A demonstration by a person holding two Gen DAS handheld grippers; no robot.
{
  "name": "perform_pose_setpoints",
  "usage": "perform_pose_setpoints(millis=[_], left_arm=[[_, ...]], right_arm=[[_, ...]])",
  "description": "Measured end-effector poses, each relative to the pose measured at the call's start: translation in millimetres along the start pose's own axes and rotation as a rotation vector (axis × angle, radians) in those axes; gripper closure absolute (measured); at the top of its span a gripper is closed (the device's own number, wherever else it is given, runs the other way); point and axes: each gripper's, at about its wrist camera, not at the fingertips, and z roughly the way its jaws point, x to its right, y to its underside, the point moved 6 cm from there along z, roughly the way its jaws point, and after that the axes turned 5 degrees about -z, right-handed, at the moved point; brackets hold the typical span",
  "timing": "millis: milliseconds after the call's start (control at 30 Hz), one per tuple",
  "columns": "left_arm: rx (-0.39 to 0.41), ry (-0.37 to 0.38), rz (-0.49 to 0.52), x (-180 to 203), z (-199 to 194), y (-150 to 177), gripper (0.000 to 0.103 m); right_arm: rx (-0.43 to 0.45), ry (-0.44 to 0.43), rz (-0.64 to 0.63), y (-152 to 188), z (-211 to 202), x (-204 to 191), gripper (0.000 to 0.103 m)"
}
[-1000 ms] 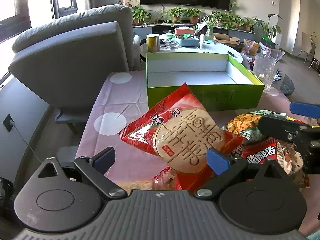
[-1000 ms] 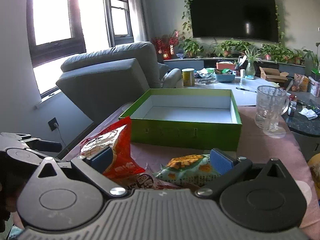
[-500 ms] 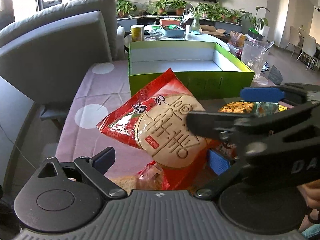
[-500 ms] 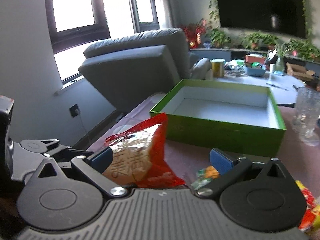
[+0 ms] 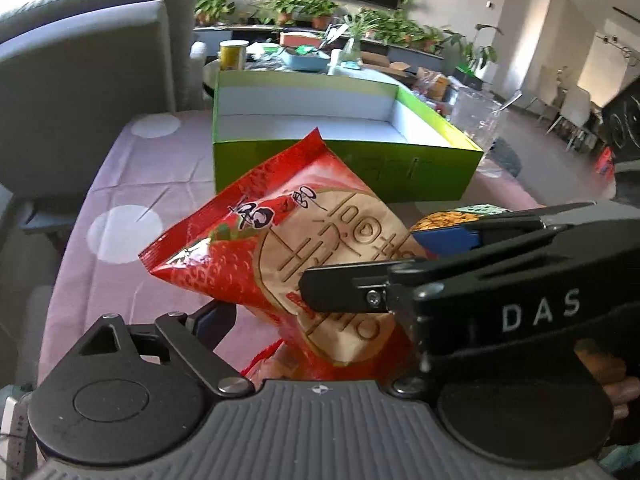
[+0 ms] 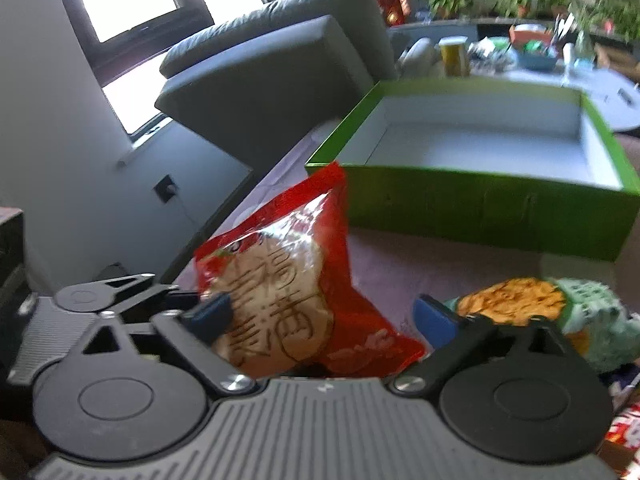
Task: Organize snacks
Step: 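Grasp the red biscuit bag with the right gripper and lift it, then carry the red biscuit bag into the green box and release it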
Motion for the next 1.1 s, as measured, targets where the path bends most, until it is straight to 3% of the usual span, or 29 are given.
perform_pose_setpoints(millis=[267, 733, 1100], left_arm=[[0.060, 0.043, 0.077, 24, -14, -4, 0.018], [0.253, 0.043, 0.256, 64, -47, -63, 0.018], [0.254, 0.051, 0.278, 63, -18, -103, 0.019]], right_arm=[[-0.039, -0.068, 0.009, -1, -8, -9, 0.047], [0.171, -0.072, 0.015, -38, -52, -9, 0.049], [0.228, -0.064, 0.047, -79, -44, 25, 0.049]])
